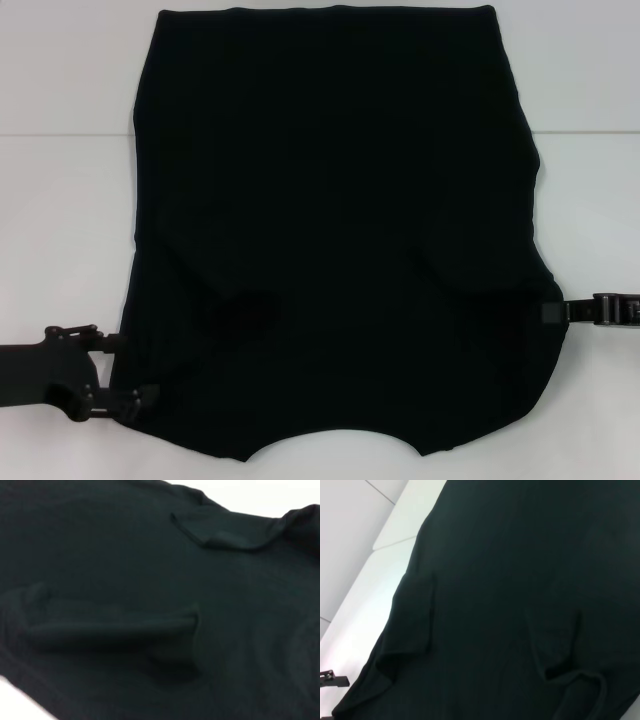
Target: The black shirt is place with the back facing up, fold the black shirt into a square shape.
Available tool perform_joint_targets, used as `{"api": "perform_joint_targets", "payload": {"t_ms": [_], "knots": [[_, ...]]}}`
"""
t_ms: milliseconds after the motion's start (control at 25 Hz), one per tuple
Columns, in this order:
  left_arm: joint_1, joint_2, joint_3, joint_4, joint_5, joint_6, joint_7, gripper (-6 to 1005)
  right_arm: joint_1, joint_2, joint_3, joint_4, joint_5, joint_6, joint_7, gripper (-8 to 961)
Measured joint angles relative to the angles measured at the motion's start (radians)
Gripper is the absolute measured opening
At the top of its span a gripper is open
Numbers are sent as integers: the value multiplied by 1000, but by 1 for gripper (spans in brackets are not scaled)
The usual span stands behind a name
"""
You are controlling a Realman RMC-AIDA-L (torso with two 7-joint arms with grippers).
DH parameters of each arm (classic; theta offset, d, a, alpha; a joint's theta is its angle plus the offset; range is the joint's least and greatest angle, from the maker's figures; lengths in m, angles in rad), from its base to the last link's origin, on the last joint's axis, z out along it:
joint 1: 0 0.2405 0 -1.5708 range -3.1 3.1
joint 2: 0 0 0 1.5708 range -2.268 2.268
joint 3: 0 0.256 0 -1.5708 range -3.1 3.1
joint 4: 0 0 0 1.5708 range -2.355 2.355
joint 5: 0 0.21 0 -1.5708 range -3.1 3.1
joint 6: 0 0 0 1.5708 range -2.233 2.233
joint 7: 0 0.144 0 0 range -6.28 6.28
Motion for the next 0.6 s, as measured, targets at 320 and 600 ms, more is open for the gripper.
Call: {"api": "perform_joint_targets", "payload": {"t_ms": [320,600], "knots": [[3,-3,2,-9,3,-17,29,803,-6,10,0,1,12,-1,-7,31],[8,-18,3,-12,-3,-50,64,746,-12,10,0,1,12,-7,-8,31]]}}
